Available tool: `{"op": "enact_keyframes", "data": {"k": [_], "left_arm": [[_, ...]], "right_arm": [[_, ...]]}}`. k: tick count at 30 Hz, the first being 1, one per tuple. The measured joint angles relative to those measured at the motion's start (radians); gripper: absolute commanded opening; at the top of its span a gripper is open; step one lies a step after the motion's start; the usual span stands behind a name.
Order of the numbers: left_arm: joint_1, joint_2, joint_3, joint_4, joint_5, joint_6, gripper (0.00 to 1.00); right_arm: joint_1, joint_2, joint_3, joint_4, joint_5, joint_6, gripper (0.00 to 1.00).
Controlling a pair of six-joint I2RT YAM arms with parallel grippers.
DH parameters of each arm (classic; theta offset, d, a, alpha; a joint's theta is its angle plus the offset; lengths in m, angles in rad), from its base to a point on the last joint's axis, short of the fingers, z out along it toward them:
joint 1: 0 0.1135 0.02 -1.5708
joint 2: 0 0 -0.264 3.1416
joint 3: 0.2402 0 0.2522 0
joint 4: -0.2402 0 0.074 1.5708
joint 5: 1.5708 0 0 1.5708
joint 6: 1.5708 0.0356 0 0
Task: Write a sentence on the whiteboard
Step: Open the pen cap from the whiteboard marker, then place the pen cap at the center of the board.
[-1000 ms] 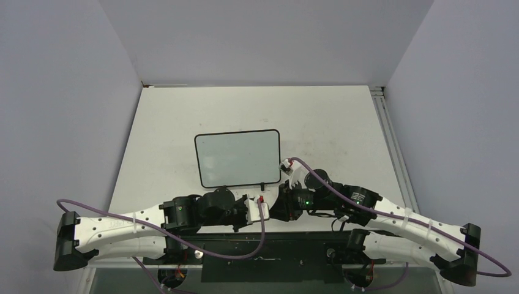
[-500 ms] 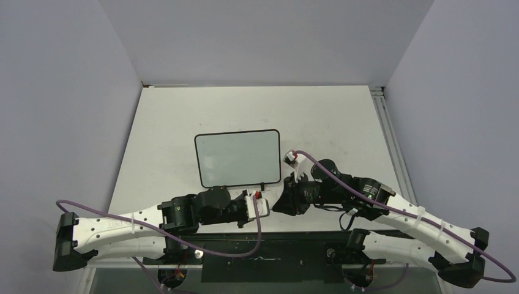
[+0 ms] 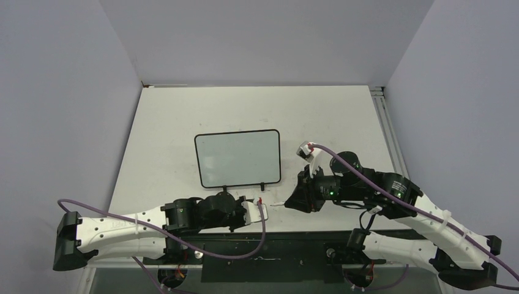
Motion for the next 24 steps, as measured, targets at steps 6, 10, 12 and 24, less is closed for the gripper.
{"op": "enact_keyframes", "data": {"k": [6,10,12,24], "left_arm": [[-0.002,-0.01,-0.008,-0.068,-0.04,0.0,0.0],[-0.002,-0.051,-0.008,-0.075,-0.059,-0.002,0.0],[-0.001,-0.074,-0.008,-0.075,-0.067,-0.009,0.0],[0.237,-0.108,0.007,-0.091,-0.082,-0.281,0.0]], "right_arm": [[0.0,-0.013,0.032,-0.059,0.014,-0.013,0.05],[0.0,-0.005,0.033,-0.095,0.039,-0.017,0.05],[0.0,0.0,0.033,-0.105,0.05,-0.017,0.05],[-0.036,0.026,-0.052,-0.089,0.329,0.018,0.05]]}}
